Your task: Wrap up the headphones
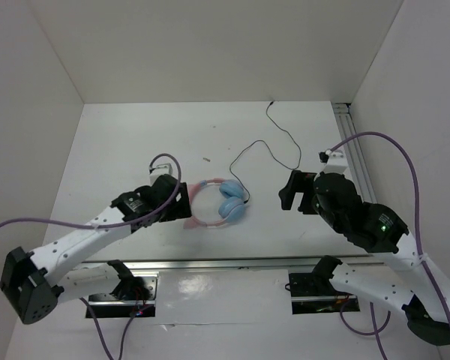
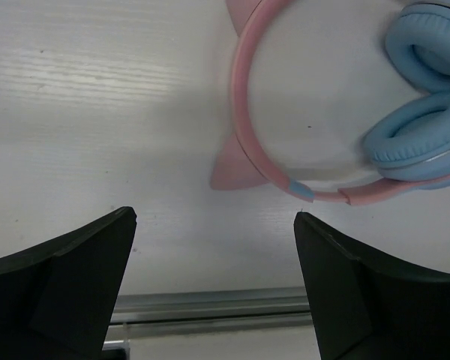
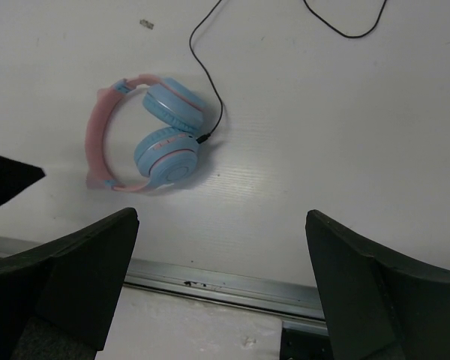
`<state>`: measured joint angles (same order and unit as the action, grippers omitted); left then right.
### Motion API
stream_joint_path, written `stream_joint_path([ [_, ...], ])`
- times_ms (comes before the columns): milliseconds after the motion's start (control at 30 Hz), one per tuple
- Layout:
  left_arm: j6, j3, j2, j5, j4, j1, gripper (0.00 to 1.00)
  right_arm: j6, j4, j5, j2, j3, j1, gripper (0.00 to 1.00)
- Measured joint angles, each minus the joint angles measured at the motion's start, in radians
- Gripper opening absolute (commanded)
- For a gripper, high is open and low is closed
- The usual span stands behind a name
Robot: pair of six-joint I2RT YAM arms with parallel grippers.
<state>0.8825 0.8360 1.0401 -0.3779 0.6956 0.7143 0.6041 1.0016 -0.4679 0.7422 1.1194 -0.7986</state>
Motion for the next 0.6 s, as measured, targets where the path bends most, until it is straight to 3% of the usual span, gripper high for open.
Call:
stream_joint_path([
  [233, -0.036, 0.023, 0.287, -0.003, -0.140, -0.006, 1.00, -0.014, -0.056, 0.082, 0.000, -0.025, 0.000, 1.00],
  [600, -0.121, 0.035, 0.530, 0.039, -0.318, -0.157, 0.82, -0.019, -0.116, 0.187, -0.014, -0.080, 0.000, 1.00],
])
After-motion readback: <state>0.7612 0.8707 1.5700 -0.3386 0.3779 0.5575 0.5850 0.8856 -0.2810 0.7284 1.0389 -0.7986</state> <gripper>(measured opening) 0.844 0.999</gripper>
